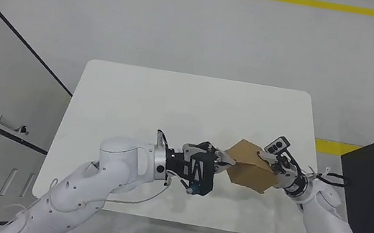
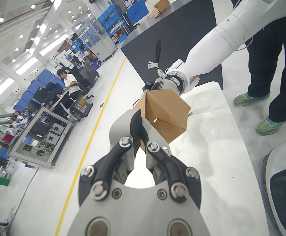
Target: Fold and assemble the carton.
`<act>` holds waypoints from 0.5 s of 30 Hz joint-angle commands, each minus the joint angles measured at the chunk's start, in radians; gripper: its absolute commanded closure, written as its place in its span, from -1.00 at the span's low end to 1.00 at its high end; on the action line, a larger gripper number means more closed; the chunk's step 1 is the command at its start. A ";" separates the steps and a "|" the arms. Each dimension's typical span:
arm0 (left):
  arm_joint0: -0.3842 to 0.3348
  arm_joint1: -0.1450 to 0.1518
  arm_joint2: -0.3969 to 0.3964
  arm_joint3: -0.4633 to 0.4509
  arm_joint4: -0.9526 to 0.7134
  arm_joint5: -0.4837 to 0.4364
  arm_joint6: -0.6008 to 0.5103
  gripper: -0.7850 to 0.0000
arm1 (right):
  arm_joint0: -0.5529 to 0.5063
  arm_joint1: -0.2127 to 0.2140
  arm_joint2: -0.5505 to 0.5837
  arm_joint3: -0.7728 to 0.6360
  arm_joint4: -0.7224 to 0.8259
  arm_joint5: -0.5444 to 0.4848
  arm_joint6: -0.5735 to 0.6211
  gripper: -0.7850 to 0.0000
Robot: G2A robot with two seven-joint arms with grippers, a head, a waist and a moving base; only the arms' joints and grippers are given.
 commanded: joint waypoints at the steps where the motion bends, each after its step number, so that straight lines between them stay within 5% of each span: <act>1: -0.004 -0.001 0.008 0.001 0.004 -0.007 0.002 1.00 | 0.002 0.000 -0.003 0.001 -0.007 -0.002 0.004 1.00; 15: -0.014 0.001 0.026 0.038 0.014 -0.034 -0.002 1.00 | 0.016 0.000 -0.009 -0.003 -0.068 -0.050 0.023 1.00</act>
